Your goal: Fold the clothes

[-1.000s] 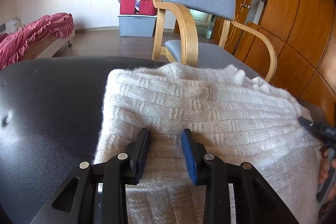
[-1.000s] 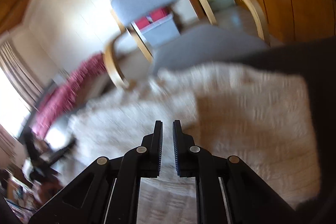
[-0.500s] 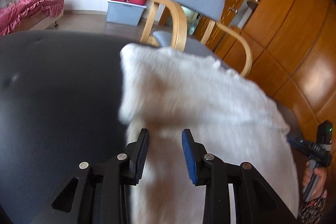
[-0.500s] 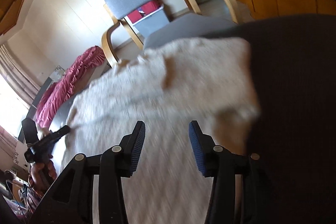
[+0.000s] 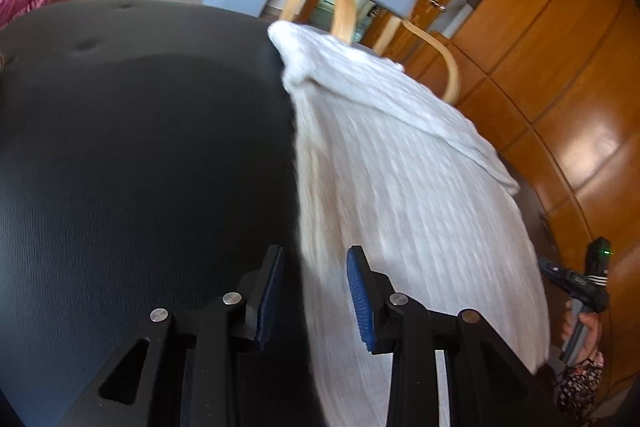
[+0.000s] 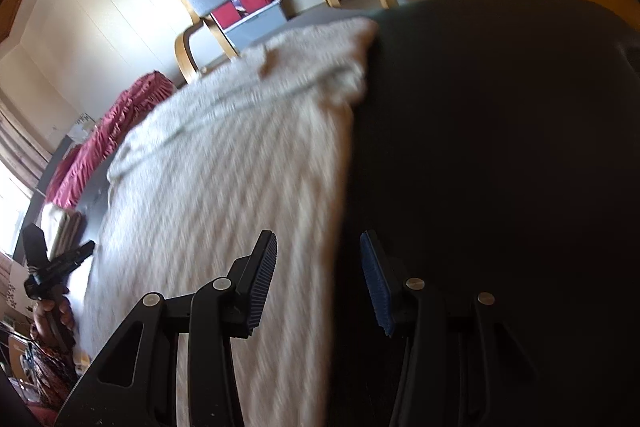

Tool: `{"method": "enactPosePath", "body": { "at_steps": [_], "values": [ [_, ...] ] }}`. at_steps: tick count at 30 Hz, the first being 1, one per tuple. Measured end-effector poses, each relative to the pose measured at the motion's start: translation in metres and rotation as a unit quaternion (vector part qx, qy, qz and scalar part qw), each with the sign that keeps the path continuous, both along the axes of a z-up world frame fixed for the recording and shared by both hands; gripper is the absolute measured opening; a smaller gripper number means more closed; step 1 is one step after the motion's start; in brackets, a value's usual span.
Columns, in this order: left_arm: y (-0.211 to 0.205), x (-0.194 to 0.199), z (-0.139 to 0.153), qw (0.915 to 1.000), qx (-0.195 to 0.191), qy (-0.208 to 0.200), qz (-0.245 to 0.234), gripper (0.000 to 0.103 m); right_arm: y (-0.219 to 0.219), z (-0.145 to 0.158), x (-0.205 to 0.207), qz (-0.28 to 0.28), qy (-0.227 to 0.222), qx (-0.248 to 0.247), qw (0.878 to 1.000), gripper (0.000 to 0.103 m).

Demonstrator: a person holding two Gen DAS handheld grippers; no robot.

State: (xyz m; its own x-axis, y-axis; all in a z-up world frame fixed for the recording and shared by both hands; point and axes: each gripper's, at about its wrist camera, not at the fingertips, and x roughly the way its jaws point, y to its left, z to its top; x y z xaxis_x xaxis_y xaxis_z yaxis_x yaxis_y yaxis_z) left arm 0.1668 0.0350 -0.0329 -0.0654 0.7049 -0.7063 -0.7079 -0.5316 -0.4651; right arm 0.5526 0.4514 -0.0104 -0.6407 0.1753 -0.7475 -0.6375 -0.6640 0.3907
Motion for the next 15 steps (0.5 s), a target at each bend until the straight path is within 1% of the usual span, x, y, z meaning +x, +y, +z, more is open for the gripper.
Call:
{"method": "enactPosePath", "body": {
  "at_steps": [2, 4, 6, 10, 13, 15],
  "values": [
    [-0.011, 0.006, -0.001, 0.9998, 0.012, -0.016, -0.010, 0.034, -0.010, 0.000, 0.016, 0.004, 0.006, -0.007, 1.000, 0.047],
    [-0.021, 0.011, -0.003, 0.9985, 0.029, -0.041, -0.020, 0.035, -0.018, 0.000, 0.030, 0.013, 0.018, -0.021, 1.000, 0.050],
    [-0.029, 0.014, -0.006, 0.9958, 0.047, -0.071, -0.031, 0.037, -0.025, -0.001, 0.042, 0.028, 0.040, -0.045, 0.998, 0.062],
    [-0.038, 0.020, -0.011, 0.9887, 0.077, -0.114, -0.059, 0.039, -0.035, -0.009, 0.058, 0.055, 0.087, -0.090, 0.991, 0.062],
    [-0.043, 0.030, -0.011, 0.9862, 0.080, -0.118, -0.083, 0.039, -0.043, -0.014, 0.060, 0.073, 0.116, -0.120, 0.983, 0.062],
    [-0.040, 0.039, -0.010, 0.9865, 0.076, -0.111, -0.094, 0.039, -0.049, -0.016, 0.057, 0.086, 0.121, -0.126, 0.981, 0.056]
  ]
}}
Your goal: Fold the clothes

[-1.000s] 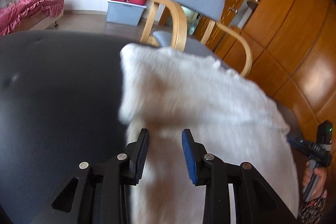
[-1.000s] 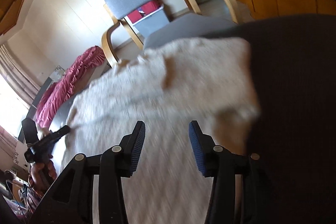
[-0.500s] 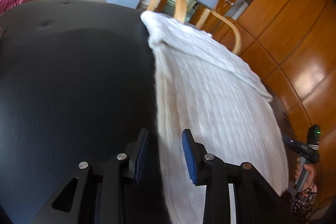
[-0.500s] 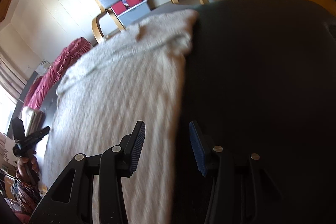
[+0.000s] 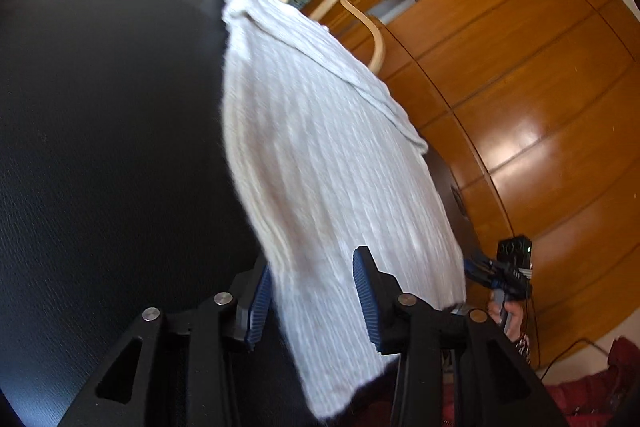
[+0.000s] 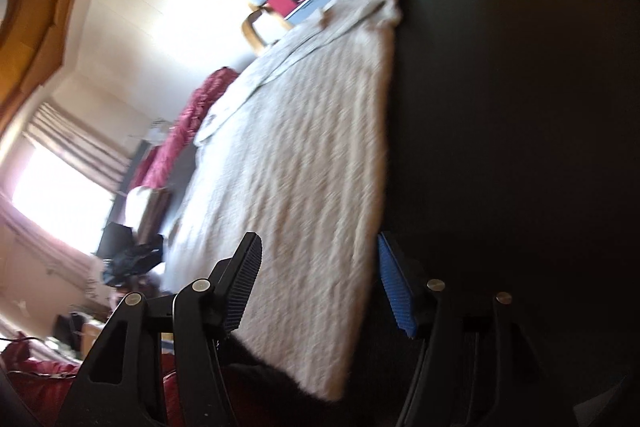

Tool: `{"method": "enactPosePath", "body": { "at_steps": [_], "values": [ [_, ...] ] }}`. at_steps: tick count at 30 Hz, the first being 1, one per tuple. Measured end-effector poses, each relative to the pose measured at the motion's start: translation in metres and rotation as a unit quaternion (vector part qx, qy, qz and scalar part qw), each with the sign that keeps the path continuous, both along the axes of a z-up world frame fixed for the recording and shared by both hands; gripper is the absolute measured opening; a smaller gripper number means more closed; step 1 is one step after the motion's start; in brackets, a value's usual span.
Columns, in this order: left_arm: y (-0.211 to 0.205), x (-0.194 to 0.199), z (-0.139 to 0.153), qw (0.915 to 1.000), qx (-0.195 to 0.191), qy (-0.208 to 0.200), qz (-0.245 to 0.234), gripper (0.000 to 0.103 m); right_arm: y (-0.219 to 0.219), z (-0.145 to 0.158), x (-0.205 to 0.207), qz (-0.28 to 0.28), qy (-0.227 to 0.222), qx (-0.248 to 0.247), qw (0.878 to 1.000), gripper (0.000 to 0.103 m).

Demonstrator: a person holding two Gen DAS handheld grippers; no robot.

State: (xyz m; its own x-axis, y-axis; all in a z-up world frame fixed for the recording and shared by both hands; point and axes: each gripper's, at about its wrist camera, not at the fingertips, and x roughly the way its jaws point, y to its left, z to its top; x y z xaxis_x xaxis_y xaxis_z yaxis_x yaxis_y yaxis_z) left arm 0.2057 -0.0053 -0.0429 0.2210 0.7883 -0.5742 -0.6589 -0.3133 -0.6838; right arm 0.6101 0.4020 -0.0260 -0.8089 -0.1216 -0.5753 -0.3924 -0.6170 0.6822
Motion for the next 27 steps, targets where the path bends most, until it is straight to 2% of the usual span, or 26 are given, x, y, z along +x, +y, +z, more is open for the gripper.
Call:
{"method": "enactPosePath", "body": {
  "at_steps": [4, 5, 7, 9, 10, 11, 12, 14, 18, 23, 27],
  "values": [
    [0.001, 0.010, 0.000, 0.9999, 0.000, 0.011, -0.005, 0.040, -0.012, 0.001, -0.007, 0.011, -0.007, 0.025, 1.000, 0.054],
    [0.001, 0.010, 0.000, 0.9999, 0.000, 0.010, -0.003, 0.040, -0.014, 0.002, -0.009, 0.011, -0.011, 0.032, 0.999, 0.051],
    [0.002, 0.012, 0.001, 1.0000, -0.002, 0.008, 0.002, 0.040, -0.018, 0.003, -0.015, 0.009, -0.026, 0.055, 0.998, 0.042],
    [0.004, 0.014, 0.002, 0.9998, -0.009, 0.015, 0.006, 0.038, -0.023, 0.004, -0.025, 0.005, -0.051, 0.087, 0.995, 0.022],
    [0.003, 0.016, 0.004, 0.9996, -0.014, 0.023, 0.009, 0.034, -0.025, 0.005, -0.030, 0.003, -0.065, 0.104, 0.992, 0.020],
    [0.004, 0.019, 0.005, 0.9986, -0.026, 0.043, 0.015, 0.019, -0.026, 0.007, -0.032, 0.003, -0.071, 0.111, 0.991, 0.017],
    [0.005, 0.022, 0.007, 0.9965, -0.041, 0.070, 0.021, 0.011, -0.028, 0.008, -0.034, 0.003, -0.075, 0.115, 0.991, 0.015],
    [0.005, 0.026, 0.010, 0.9947, -0.044, 0.091, 0.018, 0.006, -0.031, 0.012, -0.038, 0.007, -0.088, 0.133, 0.987, 0.014],
    [-0.002, 0.034, 0.015, 0.9953, -0.030, 0.092, 0.005, 0.006, -0.030, 0.014, -0.032, 0.014, -0.075, 0.112, 0.991, 0.014],
    [-0.029, 0.044, 0.034, 0.9970, 0.028, 0.070, -0.020, 0.006, -0.031, 0.020, -0.018, 0.023, -0.040, 0.078, 0.996, 0.014],
    [-0.061, 0.049, 0.047, 0.9963, 0.063, 0.052, -0.028, 0.005, -0.043, 0.032, -0.004, 0.055, 0.004, 0.051, 0.997, 0.014]
  ]
}}
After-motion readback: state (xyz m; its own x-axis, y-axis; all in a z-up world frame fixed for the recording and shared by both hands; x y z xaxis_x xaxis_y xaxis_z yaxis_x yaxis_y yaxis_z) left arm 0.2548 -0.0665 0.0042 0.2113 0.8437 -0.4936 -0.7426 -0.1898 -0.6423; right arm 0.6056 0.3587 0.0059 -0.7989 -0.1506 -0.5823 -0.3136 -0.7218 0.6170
